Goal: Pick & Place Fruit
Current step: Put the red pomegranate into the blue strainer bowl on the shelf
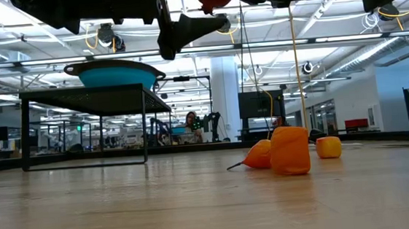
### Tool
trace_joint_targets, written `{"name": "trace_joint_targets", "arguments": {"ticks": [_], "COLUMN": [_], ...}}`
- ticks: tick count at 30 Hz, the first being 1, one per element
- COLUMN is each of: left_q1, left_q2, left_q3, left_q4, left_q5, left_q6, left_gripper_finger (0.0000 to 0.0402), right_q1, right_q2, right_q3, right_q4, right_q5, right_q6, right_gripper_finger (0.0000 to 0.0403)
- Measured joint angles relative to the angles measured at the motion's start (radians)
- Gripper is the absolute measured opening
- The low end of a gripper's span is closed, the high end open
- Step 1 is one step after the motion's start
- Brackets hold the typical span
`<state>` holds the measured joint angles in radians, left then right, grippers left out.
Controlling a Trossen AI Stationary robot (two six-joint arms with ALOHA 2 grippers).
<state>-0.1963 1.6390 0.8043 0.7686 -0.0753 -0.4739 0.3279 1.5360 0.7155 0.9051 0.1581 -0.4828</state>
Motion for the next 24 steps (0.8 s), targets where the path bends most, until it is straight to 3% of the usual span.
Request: {"name": "trace_joint_targets", "arguments": {"ticks": [6, 19, 24], "left_q1": [0.0, 0.005, 0.006], "left_q2": [-0.001, -0.002, -0.002], "left_q3": [0.0, 0.002, 0.002], "left_q4": [-0.012, -0.014, -0.015], "left_q5": [0.0, 0.054, 0.072], "left_q6": [-0.004, 0.007, 0.02], "left_gripper_finger": [0.0381, 0.0218, 0.0186], "right_q1": [0.0, 0.0, 0.0], "right_q2": [0.0, 0.001, 0.001], "right_q3": [0.0, -0.002, -0.002], "right_q4": [-0.003, -0.009, -0.009], "right_q5": [0.002, 0.01, 0.003], "right_q6": [0.0, 0.005, 0.002], "right_gripper_finger": [0.0185, 0.0185, 0.0193]}}
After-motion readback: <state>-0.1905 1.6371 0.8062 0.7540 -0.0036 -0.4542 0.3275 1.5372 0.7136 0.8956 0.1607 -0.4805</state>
